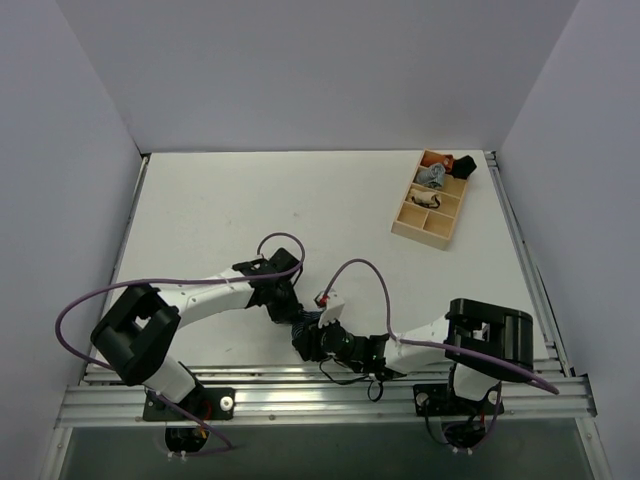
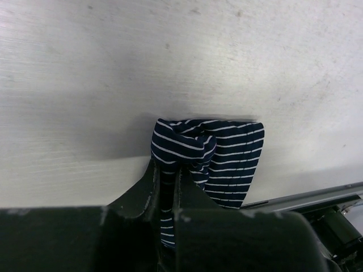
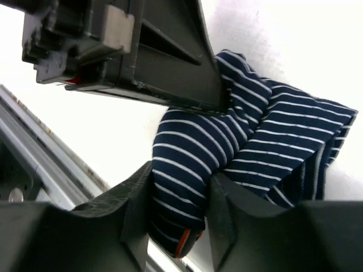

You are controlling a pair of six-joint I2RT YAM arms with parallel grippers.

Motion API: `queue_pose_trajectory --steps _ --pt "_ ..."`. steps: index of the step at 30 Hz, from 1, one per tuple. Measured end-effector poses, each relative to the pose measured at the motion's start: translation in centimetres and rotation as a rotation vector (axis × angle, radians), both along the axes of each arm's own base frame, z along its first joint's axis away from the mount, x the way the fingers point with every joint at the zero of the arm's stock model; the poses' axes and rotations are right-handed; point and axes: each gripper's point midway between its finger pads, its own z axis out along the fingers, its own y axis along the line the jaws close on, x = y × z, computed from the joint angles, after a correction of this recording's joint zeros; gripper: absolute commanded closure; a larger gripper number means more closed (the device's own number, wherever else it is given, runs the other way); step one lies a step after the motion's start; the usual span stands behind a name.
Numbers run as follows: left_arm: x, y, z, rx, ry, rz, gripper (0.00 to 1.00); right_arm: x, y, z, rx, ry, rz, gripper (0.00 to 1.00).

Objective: Roll the underwear

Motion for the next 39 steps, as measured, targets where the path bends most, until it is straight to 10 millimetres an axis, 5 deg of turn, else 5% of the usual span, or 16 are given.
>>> queue_pose_trajectory --steps 13,26,33,39 --pt "-1.0 -2.1 0.0 -0.039 0.0 -0.027 0.98 -2.2 -4.2 1.8 -0.054 0.099 0.057 0.54" --pt "-1.0 -2.1 0.1 -0.014 -0.018 -0.022 0.98 -3.2 -6.1 2.7 -0.018 0.132 0.069 0.72" --pt "-0.9 -1.7 0.2 0.012 -0.03 -0.006 0.98 -3.1 -6.6 1.5 -0.05 0.154 0.058 0.79" --pt "-0.9 0.1 0.3 0.092 -0.04 0.037 0.98 -0.6 -7.4 -0.8 -0.11 0.181 -0.024 0.8"
